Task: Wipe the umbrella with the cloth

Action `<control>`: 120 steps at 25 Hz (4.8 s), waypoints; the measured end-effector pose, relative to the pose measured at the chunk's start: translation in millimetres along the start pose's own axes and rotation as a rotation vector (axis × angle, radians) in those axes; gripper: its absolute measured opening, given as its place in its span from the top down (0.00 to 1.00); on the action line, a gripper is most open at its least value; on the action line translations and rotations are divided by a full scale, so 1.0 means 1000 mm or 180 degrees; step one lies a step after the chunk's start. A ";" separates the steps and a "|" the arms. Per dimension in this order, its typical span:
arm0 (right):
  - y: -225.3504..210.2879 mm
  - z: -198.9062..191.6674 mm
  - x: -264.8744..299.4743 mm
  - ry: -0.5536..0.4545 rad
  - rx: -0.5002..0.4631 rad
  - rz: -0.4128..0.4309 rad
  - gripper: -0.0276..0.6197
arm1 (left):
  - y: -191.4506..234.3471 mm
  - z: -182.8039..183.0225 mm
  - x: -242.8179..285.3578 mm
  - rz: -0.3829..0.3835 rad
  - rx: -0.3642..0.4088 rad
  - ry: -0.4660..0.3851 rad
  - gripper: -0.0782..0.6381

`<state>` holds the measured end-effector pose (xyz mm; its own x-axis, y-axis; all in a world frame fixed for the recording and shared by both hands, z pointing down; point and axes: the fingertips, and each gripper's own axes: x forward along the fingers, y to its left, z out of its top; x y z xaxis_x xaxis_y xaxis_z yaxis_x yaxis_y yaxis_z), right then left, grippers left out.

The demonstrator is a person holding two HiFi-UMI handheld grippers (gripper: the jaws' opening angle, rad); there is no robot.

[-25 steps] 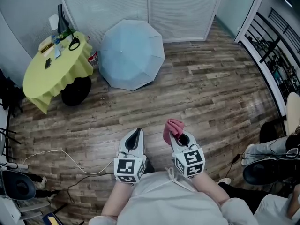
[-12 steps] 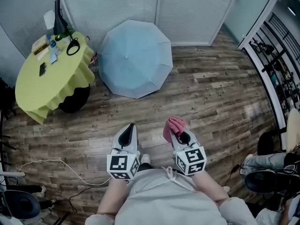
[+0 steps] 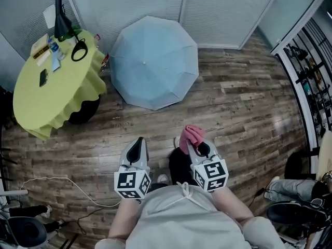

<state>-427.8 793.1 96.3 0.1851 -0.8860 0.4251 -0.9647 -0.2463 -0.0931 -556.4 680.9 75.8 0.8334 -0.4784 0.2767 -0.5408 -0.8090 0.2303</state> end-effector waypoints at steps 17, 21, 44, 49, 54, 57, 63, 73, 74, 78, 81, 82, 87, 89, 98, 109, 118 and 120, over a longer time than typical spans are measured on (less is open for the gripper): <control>-0.198 0.131 0.254 0.0106 -0.0235 0.0638 0.87 | 0.032 0.092 0.299 0.0560 0.0017 0.0020 0.88; -0.239 0.148 0.301 0.0191 -0.0214 0.0667 0.87 | 0.034 0.098 0.355 0.0615 -0.0050 0.0096 0.88; -0.222 0.220 0.663 0.0765 -0.0497 0.0996 0.87 | 0.288 0.128 0.605 0.0770 -0.0674 0.0395 0.88; -0.206 0.204 0.736 0.0976 -0.0650 0.1210 0.87 | 0.334 0.110 0.632 0.0971 -0.0741 0.0333 0.88; -0.188 0.166 0.803 0.1307 -0.0881 0.1553 0.87 | 0.369 0.071 0.648 0.1261 -0.0952 0.0336 0.88; -0.180 0.132 0.846 0.1541 -0.1048 0.1729 0.87 | 0.396 0.042 0.657 0.1554 -0.0975 0.0316 0.88; -0.175 0.056 0.912 0.2029 -0.1510 0.2042 0.87 | 0.431 -0.017 0.680 0.1983 -0.1104 0.0271 0.88; -0.175 -0.049 0.964 0.2615 -0.2028 0.2450 0.87 | 0.445 -0.058 0.709 0.2269 -0.0903 0.0107 0.88; -0.175 -0.056 0.965 0.2657 -0.2056 0.2461 0.88 | 0.446 -0.062 0.710 0.2286 -0.0926 0.0116 0.88; -0.166 -0.079 0.968 0.2737 -0.2154 0.2590 0.87 | 0.453 -0.076 0.710 0.2340 -0.0998 0.0161 0.88; -0.170 -0.086 0.972 0.2769 -0.2251 0.2589 0.88 | 0.448 -0.080 0.712 0.2353 -0.1040 0.0193 0.88; -0.172 -0.086 0.974 0.2769 -0.2263 0.2562 0.87 | 0.447 -0.082 0.714 0.2357 -0.1043 0.0212 0.88; -0.184 -0.077 0.984 0.2712 -0.2285 0.2466 0.87 | 0.438 -0.092 0.724 0.2371 -0.1222 0.0275 0.88; -0.187 -0.071 0.988 0.2686 -0.2319 0.2467 0.87 | 0.435 -0.092 0.730 0.2358 -0.1216 0.0299 0.88; -0.206 -0.037 1.015 0.2573 -0.2643 0.2555 0.87 | 0.428 -0.079 0.769 0.2293 -0.1164 0.0345 0.88; -0.247 0.021 1.057 0.2423 -0.2685 0.2416 0.87 | 0.415 -0.056 0.829 0.2254 -0.1201 0.0334 0.88; -0.265 0.061 1.089 0.2326 -0.2776 0.2399 0.87 | 0.413 -0.037 0.867 0.2212 -0.1185 0.0304 0.88; -0.270 0.074 1.097 0.2269 -0.2766 0.2391 0.87 | 0.413 -0.028 0.875 0.2212 -0.1166 0.0268 0.88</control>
<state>49.8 -141.4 521.0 -0.3159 -0.2353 0.9191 -0.6437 0.7649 -0.0254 -54.0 -62.6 439.3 0.2874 -0.7937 0.5362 -0.9497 -0.1633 0.2673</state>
